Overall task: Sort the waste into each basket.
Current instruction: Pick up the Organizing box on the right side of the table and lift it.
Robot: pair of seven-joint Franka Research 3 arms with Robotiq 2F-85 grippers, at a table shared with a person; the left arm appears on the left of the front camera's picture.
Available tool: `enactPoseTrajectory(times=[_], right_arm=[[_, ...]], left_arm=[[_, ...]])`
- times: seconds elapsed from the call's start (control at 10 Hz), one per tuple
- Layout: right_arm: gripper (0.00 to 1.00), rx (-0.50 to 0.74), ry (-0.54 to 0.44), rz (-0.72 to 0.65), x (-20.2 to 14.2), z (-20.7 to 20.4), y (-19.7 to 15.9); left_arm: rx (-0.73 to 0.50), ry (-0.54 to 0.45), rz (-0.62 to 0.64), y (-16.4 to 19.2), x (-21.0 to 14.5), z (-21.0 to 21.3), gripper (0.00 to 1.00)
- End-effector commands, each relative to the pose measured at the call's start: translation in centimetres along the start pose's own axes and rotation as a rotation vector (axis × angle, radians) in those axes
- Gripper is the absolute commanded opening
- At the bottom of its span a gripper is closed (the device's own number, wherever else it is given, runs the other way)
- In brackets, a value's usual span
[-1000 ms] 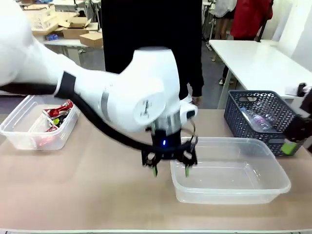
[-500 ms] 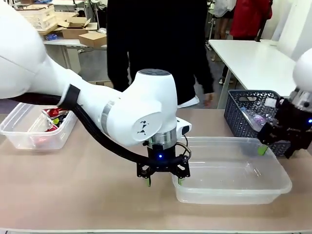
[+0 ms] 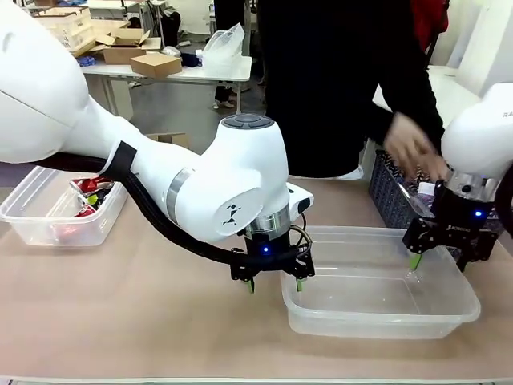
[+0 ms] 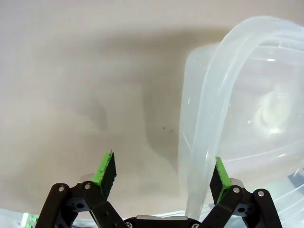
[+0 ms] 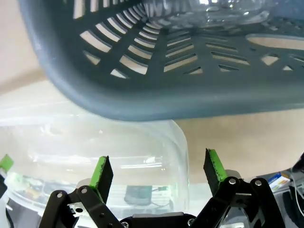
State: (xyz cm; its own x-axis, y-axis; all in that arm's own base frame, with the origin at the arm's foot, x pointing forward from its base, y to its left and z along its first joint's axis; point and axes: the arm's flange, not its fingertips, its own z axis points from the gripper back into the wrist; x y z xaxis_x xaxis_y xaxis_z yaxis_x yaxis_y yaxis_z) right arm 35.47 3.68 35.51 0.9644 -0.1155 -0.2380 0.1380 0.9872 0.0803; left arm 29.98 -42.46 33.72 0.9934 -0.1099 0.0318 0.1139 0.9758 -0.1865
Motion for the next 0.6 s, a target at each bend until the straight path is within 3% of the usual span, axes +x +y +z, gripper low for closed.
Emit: enactPoseTrajectory(times=[0.0,0.3,0.5], right_arm=[[1.0,-0.013,-0.027,-0.051,-9.3,-9.0,-2.7],[1.0,-0.041,-0.024,-0.077,-9.2,-9.5,-3.0],[1.0,-0.033,-0.03,-0.058,-9.4,-9.0,-2.9]], left_arm=[[0.01,-0.058,-0.001,-0.3,0.0,-0.4,1.0],[0.007,-0.093,-0.018,-0.6,0.9,-0.2,1.0],[0.003,-0.065,-0.014,-0.8,1.4,-0.2,1.0]])
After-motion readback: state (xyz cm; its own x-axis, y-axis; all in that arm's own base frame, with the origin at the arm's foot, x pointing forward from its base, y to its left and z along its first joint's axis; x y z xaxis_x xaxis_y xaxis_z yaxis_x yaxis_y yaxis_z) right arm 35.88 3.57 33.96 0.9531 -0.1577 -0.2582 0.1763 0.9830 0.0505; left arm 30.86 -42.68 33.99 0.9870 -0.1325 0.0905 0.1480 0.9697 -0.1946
